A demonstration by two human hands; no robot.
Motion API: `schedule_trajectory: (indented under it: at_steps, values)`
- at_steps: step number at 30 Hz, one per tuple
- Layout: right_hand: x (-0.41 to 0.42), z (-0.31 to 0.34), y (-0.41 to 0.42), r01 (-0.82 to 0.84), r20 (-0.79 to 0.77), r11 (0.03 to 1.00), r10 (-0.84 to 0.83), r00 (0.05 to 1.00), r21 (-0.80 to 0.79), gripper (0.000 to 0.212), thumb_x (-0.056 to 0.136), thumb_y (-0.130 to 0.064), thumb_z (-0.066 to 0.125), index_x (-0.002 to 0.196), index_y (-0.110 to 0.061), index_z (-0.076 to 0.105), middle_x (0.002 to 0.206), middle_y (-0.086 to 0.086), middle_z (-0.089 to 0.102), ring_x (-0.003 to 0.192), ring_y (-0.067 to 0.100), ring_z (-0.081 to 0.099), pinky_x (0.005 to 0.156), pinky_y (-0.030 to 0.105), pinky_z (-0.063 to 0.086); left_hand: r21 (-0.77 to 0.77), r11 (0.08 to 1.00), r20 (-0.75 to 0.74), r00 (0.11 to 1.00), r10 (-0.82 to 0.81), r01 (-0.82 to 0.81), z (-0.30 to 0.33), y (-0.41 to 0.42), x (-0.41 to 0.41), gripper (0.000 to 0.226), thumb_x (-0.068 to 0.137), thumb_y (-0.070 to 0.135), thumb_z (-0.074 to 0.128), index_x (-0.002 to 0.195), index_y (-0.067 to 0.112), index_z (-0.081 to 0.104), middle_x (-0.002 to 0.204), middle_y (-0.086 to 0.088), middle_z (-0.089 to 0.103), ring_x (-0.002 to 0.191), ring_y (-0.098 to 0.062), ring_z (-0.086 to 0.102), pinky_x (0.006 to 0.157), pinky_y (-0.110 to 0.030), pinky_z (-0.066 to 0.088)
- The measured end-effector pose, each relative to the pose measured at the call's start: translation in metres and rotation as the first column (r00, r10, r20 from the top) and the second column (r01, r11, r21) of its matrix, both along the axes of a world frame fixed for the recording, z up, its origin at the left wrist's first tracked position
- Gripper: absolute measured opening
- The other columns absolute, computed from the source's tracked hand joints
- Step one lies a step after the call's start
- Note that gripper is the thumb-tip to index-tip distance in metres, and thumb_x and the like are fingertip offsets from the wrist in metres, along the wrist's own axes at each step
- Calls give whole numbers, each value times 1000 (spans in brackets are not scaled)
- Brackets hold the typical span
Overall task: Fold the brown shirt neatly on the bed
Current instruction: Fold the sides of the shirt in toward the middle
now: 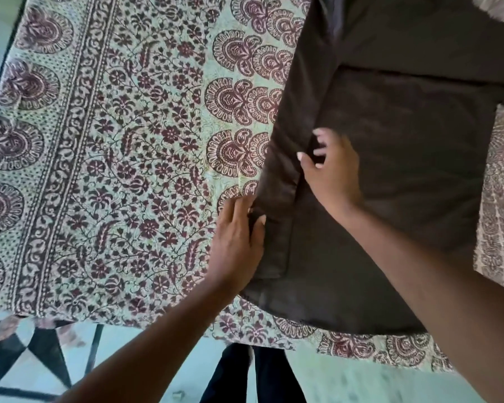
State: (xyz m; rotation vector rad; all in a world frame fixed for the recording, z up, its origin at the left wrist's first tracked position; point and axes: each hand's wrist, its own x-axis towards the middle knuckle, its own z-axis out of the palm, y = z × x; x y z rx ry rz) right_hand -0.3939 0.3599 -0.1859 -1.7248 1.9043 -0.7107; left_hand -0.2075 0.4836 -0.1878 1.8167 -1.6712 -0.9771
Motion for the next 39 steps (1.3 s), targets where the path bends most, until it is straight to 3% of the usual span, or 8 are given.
schedule_trajectory:
  at_steps: [2,5,10,16,23,29,35,39]
  values:
    - [10,5,-3,212,63,955,-229,971,205,51,77,-35,85,118,-14,64,109,6,69,92,21,72,88,35,58,67,988,-34,989,143,-141,5,-16,1,24,101,32,60,120,18,56,110,1,62,95,-18,62,83,-41,57]
    - [20,12,-11,234,115,865,-314,942,445,64,56,-48,90,106,-26,57,101,7,71,81,24,74,73,42,64,105,973,29,978,205,-206,7,-43,9,23,89,34,77,95,17,64,73,11,67,67,-9,64,63,-25,53]
    - [23,10,16,145,125,725,-305,944,673,46,65,-20,98,90,-13,59,90,14,74,60,21,69,34,19,40,214,976,100,995,11,-32,12,-54,17,20,82,30,83,95,28,67,64,16,69,64,-6,69,68,-32,60]
    - [18,0,83,67,172,773,-224,959,631,45,61,-28,98,74,-11,58,56,1,61,60,23,67,59,55,61,268,961,148,984,-103,61,20,-29,23,48,83,23,81,123,33,56,81,10,71,76,-15,70,72,-42,63]
    - [9,4,133,133,176,852,-253,951,506,39,62,-28,98,77,-27,62,60,-10,64,58,15,66,63,47,62,231,944,162,947,-277,236,18,-3,20,83,86,26,78,150,37,26,128,1,49,114,-21,54,83,-48,60]
    - [1,25,135,-186,209,645,41,977,741,36,64,-10,98,72,-13,63,56,-1,71,56,13,72,50,17,46,152,924,333,862,-381,350,12,13,27,70,85,36,78,146,36,43,132,2,41,120,-20,45,81,-43,61]
    - [-8,30,121,-360,260,453,268,928,816,31,64,0,95,81,-1,70,68,10,76,66,22,77,74,43,64,195,949,197,938,-285,247,16,19,28,69,89,31,73,148,33,38,133,3,44,121,-18,43,101,-50,50]
    - [-7,38,112,-337,156,367,443,883,867,36,66,-13,97,82,-4,67,67,14,75,63,23,76,70,42,63,302,942,227,949,-218,144,25,20,17,77,88,46,73,148,35,25,121,3,51,113,-19,49,96,-48,52]
